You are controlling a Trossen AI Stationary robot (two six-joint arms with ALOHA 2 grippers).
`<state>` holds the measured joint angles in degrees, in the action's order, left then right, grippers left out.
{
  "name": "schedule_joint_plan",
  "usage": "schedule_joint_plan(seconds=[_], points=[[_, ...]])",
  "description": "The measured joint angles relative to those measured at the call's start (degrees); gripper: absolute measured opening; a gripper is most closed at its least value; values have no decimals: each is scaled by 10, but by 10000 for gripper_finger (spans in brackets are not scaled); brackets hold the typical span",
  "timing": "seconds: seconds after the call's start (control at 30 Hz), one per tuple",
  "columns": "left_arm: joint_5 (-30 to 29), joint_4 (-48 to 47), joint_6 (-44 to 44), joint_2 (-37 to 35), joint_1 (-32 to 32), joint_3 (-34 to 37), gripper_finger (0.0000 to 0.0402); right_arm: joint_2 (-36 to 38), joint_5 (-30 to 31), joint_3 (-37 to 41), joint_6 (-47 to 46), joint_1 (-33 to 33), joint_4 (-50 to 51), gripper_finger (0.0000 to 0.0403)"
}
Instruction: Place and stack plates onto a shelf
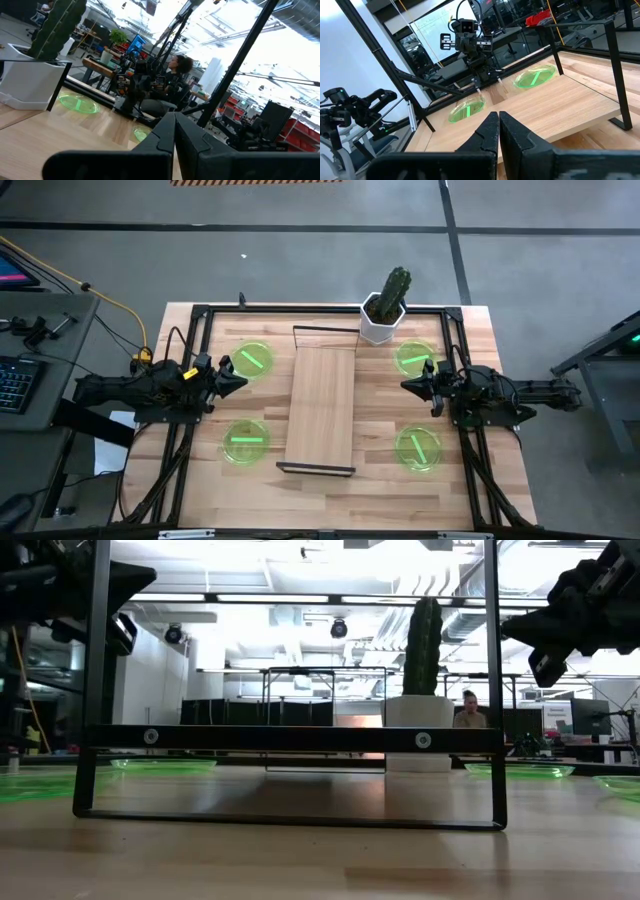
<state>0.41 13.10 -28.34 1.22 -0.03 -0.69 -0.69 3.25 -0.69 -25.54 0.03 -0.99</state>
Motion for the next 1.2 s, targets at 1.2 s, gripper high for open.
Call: schedule_joint_plan(seconds=[1.2], points=[[0, 0, 0, 0, 0, 0, 0, -393, 263, -351, -521, 10, 292, 125]])
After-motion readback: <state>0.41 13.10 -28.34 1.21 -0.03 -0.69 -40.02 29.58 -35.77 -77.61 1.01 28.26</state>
